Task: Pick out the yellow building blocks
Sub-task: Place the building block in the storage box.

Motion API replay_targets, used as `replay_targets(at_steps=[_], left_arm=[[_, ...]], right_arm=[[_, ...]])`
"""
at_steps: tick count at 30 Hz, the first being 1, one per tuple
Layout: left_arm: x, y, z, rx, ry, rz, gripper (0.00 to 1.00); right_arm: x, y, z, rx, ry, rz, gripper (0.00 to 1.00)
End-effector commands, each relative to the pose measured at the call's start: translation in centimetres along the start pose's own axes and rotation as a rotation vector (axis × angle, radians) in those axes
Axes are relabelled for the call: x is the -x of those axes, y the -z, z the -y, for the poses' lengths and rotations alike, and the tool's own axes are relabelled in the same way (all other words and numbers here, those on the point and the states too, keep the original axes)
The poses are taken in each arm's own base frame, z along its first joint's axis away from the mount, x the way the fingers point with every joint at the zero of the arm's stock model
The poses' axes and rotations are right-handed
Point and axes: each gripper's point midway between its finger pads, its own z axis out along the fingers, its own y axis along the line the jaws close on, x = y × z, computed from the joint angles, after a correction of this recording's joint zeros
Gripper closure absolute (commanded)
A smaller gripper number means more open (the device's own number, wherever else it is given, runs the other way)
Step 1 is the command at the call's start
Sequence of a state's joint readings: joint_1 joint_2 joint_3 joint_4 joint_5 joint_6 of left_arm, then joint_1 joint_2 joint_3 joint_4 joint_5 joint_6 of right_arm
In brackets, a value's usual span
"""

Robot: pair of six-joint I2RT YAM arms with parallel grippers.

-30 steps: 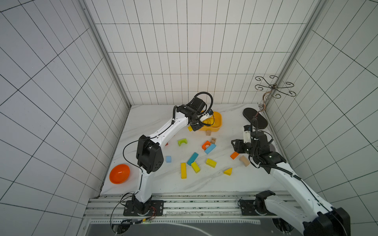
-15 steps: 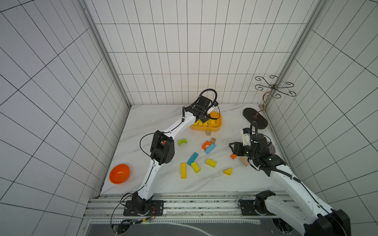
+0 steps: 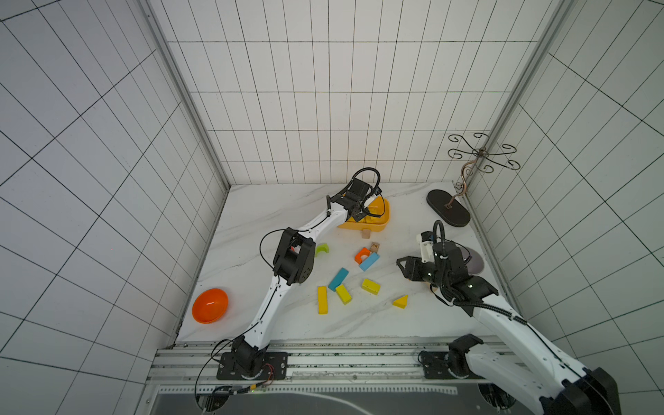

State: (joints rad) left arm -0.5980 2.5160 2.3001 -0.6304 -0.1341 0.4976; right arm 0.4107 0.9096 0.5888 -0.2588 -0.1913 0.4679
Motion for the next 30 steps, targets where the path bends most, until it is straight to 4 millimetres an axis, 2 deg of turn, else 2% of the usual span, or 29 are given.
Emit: replay_targets(at_steps=[1,6,8,10,15,17,23,27,30], left_arm=[[-0.8,-1.4,-0.2,0.004,0.006,-0.008,0.7],[-0.2,-0.4,-0.7,-0.005,0.023,0.015,0.44],[0.2,0.1,-1.0,-0.004,0.025,0.028,0.37],[0.7,0.7,-1.3,0.0,0.027,0.039,0.33],[2.0,2.7,-2.4,0.012,0.041,0.071,0.3],[2.8,4.2,-3.1,0.02,0.057,0.088,0.3],[4.3,10.5,-6.0,0.07,0.117,0.097,0.3],[3.8,14.8,-7.5,0.048,0.184,0.106,0.29],[2.6,17.3,-8.2,0.003,0.244,0.112,0.29]], right_arm=[[-3.2,-0.8,1.4,-0.073,-0.049,-0.08,0.46],[-4.8,-0.9,1.9,-0.129,-0.074,-0.13,0.44],[-5.3,-0.9,2.0,-0.144,-0.083,-0.142,0.43],[-5.8,-0.9,2.2,-0.159,-0.106,-0.147,0.42],[-7.0,-0.9,2.2,-0.168,-0.136,-0.17,0.41],[-7.5,-0.9,2.3,-0.186,-0.138,-0.185,0.41],[-8.7,-0.7,2.7,-0.241,-0.146,-0.236,0.4],[-9.6,-0.6,2.7,-0.266,-0.135,-0.284,0.39],[-10.5,-0.7,2.8,-0.281,-0.131,-0.327,0.39]])
